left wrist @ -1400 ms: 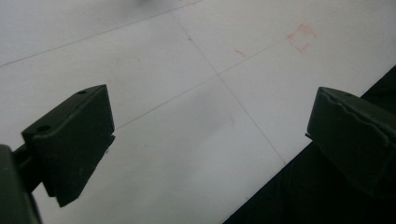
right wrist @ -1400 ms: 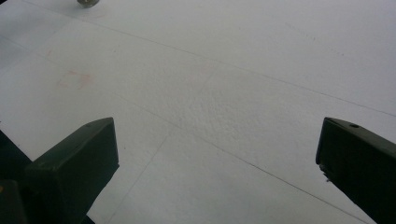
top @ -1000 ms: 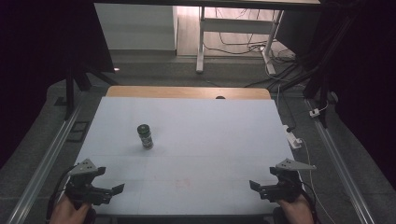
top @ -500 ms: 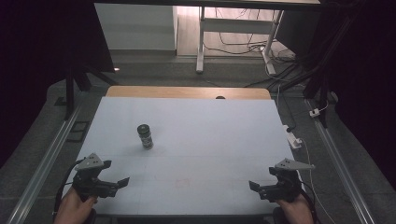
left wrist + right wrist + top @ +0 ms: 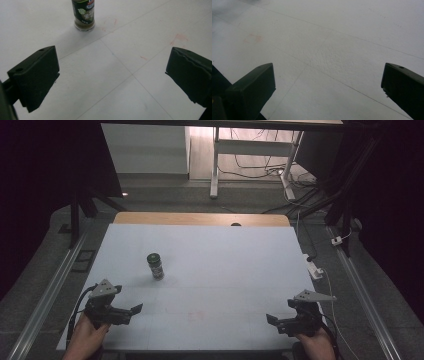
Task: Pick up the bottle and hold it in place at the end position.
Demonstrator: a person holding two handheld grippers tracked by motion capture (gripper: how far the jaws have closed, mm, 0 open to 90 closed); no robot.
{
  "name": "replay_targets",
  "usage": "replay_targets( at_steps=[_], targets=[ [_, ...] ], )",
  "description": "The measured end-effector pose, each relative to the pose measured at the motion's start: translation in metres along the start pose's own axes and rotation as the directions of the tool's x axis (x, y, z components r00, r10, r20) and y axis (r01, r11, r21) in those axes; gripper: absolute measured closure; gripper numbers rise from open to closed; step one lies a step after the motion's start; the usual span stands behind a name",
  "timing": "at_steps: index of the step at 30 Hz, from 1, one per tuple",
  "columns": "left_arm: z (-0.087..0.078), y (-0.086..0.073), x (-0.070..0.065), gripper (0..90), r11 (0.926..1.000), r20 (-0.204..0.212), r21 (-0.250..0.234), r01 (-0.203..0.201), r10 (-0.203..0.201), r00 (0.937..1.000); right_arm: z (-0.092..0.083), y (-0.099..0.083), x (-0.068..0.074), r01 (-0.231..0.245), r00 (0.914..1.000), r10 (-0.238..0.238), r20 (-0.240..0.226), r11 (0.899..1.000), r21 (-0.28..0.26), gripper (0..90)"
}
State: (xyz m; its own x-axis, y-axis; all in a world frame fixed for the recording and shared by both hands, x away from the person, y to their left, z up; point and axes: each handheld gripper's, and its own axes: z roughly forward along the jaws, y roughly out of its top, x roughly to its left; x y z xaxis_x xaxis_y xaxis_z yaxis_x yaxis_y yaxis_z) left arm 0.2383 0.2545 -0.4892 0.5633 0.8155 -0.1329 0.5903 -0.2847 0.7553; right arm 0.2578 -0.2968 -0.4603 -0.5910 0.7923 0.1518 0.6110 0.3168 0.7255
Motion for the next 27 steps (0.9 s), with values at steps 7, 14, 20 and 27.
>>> replay_targets(
  at_steps=[7,14,20,27],
  targets=[
    [0.008,0.012,0.005,0.3,0.9995,0.012,0.012,0.029,-0.029,0.9995,0.000,0.000,0.000,-0.004,1.0000,0.004,-0.001,1.000,0.000,0.0],
    [0.019,0.022,0.008,0.2,0.9992,0.027,0.032,0.023,-0.024,0.9994,0.000,0.000,0.000,-0.002,1.0000,0.002,-0.001,1.000,0.002,0.0],
    [0.029,0.029,0.013,0.2,0.9987,0.015,0.051,-0.004,0.003,0.9999,0.000,0.000,0.000,0.000,1.0000,0.000,-0.001,1.000,0.004,0.0],
    [0.042,0.039,0.021,0.2,0.9976,0.011,0.064,-0.024,0.024,0.9997,0.001,0.000,0.000,0.002,1.0000,-0.002,-0.002,1.000,0.007,0.0]
  ],
)
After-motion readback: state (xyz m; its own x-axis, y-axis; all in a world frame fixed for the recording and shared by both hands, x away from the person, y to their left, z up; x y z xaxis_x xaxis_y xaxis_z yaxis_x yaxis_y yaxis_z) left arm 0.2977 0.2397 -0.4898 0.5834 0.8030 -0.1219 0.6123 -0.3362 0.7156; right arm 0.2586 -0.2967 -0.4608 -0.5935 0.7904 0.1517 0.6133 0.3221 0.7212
